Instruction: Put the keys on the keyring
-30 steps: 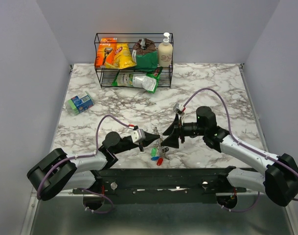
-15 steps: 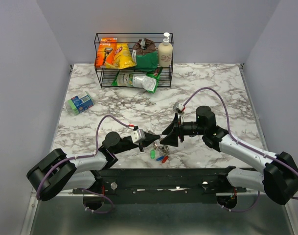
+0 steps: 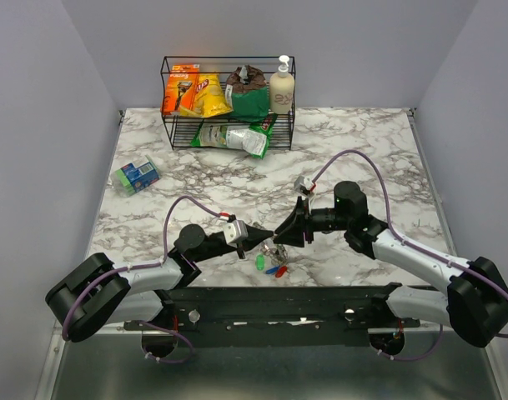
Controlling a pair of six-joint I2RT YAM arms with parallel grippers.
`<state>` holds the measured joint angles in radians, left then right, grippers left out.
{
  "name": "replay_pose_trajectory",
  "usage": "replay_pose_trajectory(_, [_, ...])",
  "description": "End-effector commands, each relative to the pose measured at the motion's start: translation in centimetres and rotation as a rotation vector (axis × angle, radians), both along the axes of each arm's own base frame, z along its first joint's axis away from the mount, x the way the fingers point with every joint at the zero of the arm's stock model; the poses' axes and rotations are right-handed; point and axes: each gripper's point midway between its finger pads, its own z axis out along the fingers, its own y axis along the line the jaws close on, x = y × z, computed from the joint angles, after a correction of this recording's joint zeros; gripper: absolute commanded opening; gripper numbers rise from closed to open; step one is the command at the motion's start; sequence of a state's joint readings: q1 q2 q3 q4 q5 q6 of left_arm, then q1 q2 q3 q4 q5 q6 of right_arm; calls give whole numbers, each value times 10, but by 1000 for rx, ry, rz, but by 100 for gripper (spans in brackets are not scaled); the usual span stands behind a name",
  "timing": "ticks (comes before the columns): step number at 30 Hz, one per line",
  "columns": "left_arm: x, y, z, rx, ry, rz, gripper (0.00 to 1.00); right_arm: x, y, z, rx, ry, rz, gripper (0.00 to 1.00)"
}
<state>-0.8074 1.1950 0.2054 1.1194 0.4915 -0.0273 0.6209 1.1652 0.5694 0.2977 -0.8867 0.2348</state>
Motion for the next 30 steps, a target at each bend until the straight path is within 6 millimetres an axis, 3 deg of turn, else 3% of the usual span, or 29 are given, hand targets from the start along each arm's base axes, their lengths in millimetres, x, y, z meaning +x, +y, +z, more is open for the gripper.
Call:
replay_pose_trajectory(1, [-5,-1,20,-55,-65,-25,0,-7,0,-6,2,-9,40,46])
replay_pose_trajectory(12, [-7,-1,26,-72,-71,-36,0,-7,-1,-14,-12,-3,34,38])
replay_pose_trajectory(18, [-8,-1,28,-76,-68,-38,0,-5,0,-14,-12,1,24,24])
replay_pose_trajectory(24, [-9,-2,32,-84,-73,-48,0,-4,2,-8,3,-5,31,1])
replay_pose_trajectory(30, [-9,-3,34,-78,-73,-50,0,-2,0,-4,-1,-25,13,1])
